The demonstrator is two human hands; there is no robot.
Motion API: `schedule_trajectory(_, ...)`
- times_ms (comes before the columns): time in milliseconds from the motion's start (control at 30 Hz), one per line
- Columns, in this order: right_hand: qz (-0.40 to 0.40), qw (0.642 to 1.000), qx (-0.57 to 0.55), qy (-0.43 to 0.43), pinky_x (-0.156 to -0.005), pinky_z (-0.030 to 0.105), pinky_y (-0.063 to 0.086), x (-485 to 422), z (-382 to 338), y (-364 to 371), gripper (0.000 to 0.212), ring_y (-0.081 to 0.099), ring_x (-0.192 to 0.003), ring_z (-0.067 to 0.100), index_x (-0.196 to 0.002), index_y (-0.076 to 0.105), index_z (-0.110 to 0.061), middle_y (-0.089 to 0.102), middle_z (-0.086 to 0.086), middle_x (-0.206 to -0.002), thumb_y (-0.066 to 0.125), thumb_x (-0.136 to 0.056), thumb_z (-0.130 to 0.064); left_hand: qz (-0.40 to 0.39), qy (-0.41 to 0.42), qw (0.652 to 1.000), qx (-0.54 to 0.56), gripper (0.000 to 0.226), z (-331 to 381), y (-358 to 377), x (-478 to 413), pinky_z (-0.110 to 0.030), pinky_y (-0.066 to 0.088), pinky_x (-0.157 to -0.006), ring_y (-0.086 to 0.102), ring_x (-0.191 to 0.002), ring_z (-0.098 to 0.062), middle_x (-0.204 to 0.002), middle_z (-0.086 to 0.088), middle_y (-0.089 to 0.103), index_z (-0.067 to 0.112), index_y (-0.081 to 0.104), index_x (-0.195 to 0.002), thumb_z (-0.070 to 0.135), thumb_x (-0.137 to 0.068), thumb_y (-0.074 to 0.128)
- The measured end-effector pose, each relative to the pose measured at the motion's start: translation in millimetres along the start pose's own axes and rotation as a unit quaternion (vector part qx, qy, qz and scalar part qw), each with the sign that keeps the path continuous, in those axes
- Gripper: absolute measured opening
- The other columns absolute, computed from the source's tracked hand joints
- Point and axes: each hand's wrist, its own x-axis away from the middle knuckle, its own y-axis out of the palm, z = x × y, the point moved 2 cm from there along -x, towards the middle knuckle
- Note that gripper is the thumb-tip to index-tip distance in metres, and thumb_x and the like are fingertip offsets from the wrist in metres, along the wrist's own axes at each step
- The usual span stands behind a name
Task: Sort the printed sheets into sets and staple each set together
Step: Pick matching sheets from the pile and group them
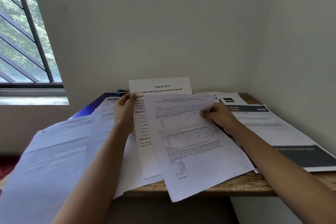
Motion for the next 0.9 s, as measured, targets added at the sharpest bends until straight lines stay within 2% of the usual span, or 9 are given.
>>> schedule_trajectory(67,0.003,1.000,-0.018,0.024,-0.085,0.035,0.055,-0.9,0.8,1.6,0.021,0.068,-0.094,0.021,-0.109,0.068,-0.001,0.070,0.009,-0.106,0.066,-0.088,-0.007,-0.013,-0.001,1.000,0.008,0.008,0.9,2.0,2.1,-0.032,0.059,-0.064,0.065,-0.072,-0.017,-0.088,-0.006,0.066,0.014,0.062,-0.097,0.019,-0.097,0.056)
schedule_trajectory(167,-0.005,0.994,-0.088,0.067,-0.074,0.027,0.056,-0.5,-0.5,6.9,0.013,0.066,-0.086,0.015,-0.103,0.065,-0.003,0.067,0.009,-0.107,0.057,-0.093,-0.003,-0.042,0.001,0.999,0.015,0.013,1.5,6.6,6.6,-0.031,0.059,-0.063,0.065,-0.070,-0.016,-0.086,-0.006,0.066,0.014,0.060,-0.090,0.018,-0.099,0.052)
schedule_trajectory(333,0.014,0.984,-0.140,0.109,-0.083,0.037,0.053,-2.5,-0.1,10.5,0.033,0.062,-0.103,0.030,-0.121,0.052,0.006,0.063,0.016,-0.117,0.059,-0.088,0.006,-0.100,-0.007,0.995,-0.023,0.023,0.9,14.2,15.5,-0.031,0.060,-0.063,0.067,-0.077,-0.018,-0.095,-0.007,0.068,0.010,0.059,-0.109,0.024,-0.104,0.042)
schedule_trajectory(467,0.030,0.986,-0.136,0.091,-0.089,0.045,0.053,-0.7,-0.7,12.4,0.031,0.063,-0.104,0.034,-0.113,0.053,0.001,0.064,0.020,-0.115,0.066,-0.085,0.002,-0.148,-0.011,0.986,-0.081,0.030,-0.2,18.1,20.5,-0.040,0.059,-0.079,0.069,-0.094,-0.024,-0.108,-0.010,0.069,0.008,0.059,-0.120,0.028,-0.100,0.048)
schedule_trajectory(567,0.015,0.992,-0.113,0.052,-0.084,0.043,0.055,2.9,-2.1,13.4,0.013,0.066,-0.094,0.033,-0.097,0.061,-0.005,0.067,0.021,-0.105,0.067,-0.086,-0.004,-0.174,-0.010,0.978,-0.111,0.025,-1.6,19.1,23.8,-0.038,0.061,-0.072,0.071,-0.088,-0.023,-0.105,-0.010,0.070,0.008,0.058,-0.118,0.013,-0.093,0.060)
schedule_trajectory(667,0.004,0.996,-0.081,0.028,-0.084,0.036,0.056,4.0,-6.0,13.9,0.010,0.067,-0.092,0.028,-0.092,0.066,-0.005,0.070,0.014,-0.099,0.069,-0.086,-0.013,-0.143,-0.005,0.980,-0.139,0.030,-4.6,15.3,20.1,-0.042,0.061,-0.073,0.069,-0.092,-0.033,-0.109,-0.018,0.069,0.002,0.055,-0.119,0.000,-0.090,0.061)
schedule_trajectory(733,0.035,0.999,0.025,-0.010,-0.082,0.023,0.053,2.3,-11.6,7.1,0.012,0.065,-0.090,0.019,-0.094,0.069,-0.006,0.071,0.007,-0.097,0.067,-0.089,-0.017,-0.110,0.000,0.983,-0.149,0.030,-4.5,11.4,15.5,-0.044,0.059,-0.075,0.068,-0.093,-0.034,-0.110,-0.018,0.068,0.004,0.055,-0.119,-0.001,-0.089,0.061)
schedule_trajectory(800,0.062,0.977,0.196,-0.058,-0.076,0.011,0.044,3.4,-17.7,-1.8,0.017,0.063,-0.094,0.014,-0.101,0.070,-0.008,0.070,0.004,-0.103,0.064,-0.091,-0.020,-0.096,0.010,0.982,-0.164,0.029,-3.5,8.2,11.8,-0.043,0.059,-0.073,0.069,-0.090,-0.031,-0.107,-0.015,0.069,0.007,0.056,-0.117,0.000,-0.089,0.062)
schedule_trajectory(900,-0.001,0.942,0.335,-0.012,-0.092,0.022,0.036,5.5,-13.3,-5.8,0.047,0.051,-0.122,0.022,-0.129,0.057,-0.008,0.056,0.008,-0.134,0.061,-0.092,-0.035,-0.085,0.026,0.977,-0.192,0.027,-3.8,4.3,8.6,-0.039,0.059,-0.069,0.069,-0.086,-0.028,-0.106,-0.014,0.069,0.008,0.057,-0.115,0.001,-0.089,0.063)
